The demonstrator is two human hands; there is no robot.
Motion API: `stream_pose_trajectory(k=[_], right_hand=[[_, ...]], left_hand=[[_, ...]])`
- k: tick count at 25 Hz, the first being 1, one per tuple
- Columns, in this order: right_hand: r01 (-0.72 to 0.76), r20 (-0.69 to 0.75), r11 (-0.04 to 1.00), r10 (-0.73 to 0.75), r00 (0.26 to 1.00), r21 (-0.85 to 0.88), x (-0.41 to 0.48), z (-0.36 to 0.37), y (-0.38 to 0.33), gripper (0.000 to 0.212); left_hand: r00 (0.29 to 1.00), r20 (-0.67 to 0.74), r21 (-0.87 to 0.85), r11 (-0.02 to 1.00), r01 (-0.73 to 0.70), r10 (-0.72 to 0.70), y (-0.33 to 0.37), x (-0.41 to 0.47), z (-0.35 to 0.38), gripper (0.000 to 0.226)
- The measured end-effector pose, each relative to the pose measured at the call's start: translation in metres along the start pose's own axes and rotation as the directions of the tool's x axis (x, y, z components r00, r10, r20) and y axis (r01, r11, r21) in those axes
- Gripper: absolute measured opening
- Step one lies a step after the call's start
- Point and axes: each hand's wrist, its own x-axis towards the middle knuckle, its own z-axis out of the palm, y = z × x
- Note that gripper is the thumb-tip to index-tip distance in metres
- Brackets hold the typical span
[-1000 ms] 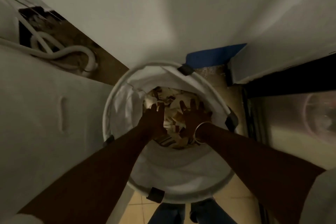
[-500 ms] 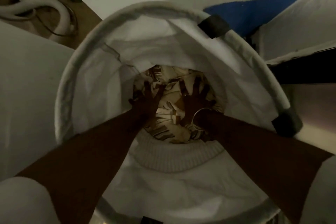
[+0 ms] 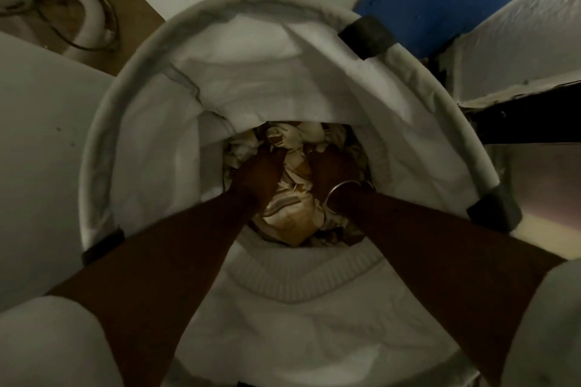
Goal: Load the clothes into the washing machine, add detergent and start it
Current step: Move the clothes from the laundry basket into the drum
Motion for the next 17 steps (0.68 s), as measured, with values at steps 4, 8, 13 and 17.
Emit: stream_pose_trajectory(k=[4, 8, 13, 17], right_hand=[[-0.032, 0.022, 0.999, 0.033, 0.999, -0.020, -0.030, -0.045, -0.018, 0.041], [-0.038, -0.022, 0.997, 0.036, 0.999, -0.074, -0.077, -0.101, -0.039, 0.035], [-0.034, -0.042, 0.996, 0.030, 0.999, -0.083, -0.141, -0.181, -0.058, 0.042], [-0.025, -0.083, 0.999, 0.023, 0.996, -0.024, -0.196, -0.232, -0.064, 0.054]], left_hand=[[0.988, 0.093, -0.090, 0.987, 0.129, -0.121, 0.012, -0.022, -0.055, 0.051], [0.987, 0.132, -0.098, 0.990, 0.104, -0.091, 0.015, -0.063, -0.108, 0.063], [0.995, 0.021, -0.125, 0.987, 0.103, -0.101, 0.024, -0.116, -0.196, 0.066], [0.997, -0.037, -0.144, 0.987, 0.068, -0.074, 0.034, -0.168, -0.273, 0.063]])
